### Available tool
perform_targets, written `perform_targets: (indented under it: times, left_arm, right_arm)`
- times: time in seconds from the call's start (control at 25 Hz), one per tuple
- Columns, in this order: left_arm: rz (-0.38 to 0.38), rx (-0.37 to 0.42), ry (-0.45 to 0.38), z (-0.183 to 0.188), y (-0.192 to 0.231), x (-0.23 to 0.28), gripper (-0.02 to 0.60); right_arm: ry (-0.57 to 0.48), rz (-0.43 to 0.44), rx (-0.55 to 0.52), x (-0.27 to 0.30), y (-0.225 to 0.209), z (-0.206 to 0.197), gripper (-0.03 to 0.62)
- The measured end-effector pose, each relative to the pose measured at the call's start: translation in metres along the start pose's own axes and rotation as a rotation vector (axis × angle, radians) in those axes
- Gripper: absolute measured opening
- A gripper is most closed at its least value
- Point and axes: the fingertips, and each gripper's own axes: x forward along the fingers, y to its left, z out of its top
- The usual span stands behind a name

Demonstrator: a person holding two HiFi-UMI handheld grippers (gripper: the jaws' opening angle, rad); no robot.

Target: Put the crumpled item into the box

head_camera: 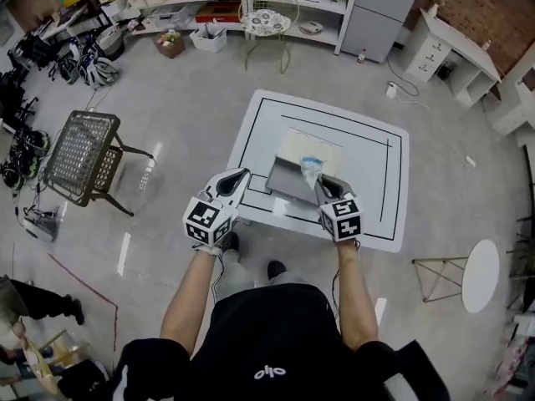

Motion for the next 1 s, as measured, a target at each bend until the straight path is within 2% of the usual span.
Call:
perform_targets:
  times: [0.28, 0.52, 0.76, 1.0]
  left_arm:
    - [-0.25, 0.011, 0.019, 0.003, 0.004, 0.072, 0.008]
    - [-0.443, 0.028, 0.05, 0.0, 0.014, 0.112, 0.007]
    - [-0.565, 0.033, 0.062, -0.008, 0.001, 0.137, 0.007]
    - [-0.64, 0.037, 0.072, -0.009, -0.003, 0.152, 0.008]
  right_arm:
    - [0.022, -0.207, 0.118, -0.008, -0.041, -0.009, 0.041]
    - [0.042, -0.367, 0.228, -0.008, -0.052, -0.016, 0.041]
    - [0.059, -0.473, 0.294, -0.018, -0.064, -0.035, 0.041]
    - [0.084, -0.519, 0.334, -0.015, -0.068, -0.044, 0.041]
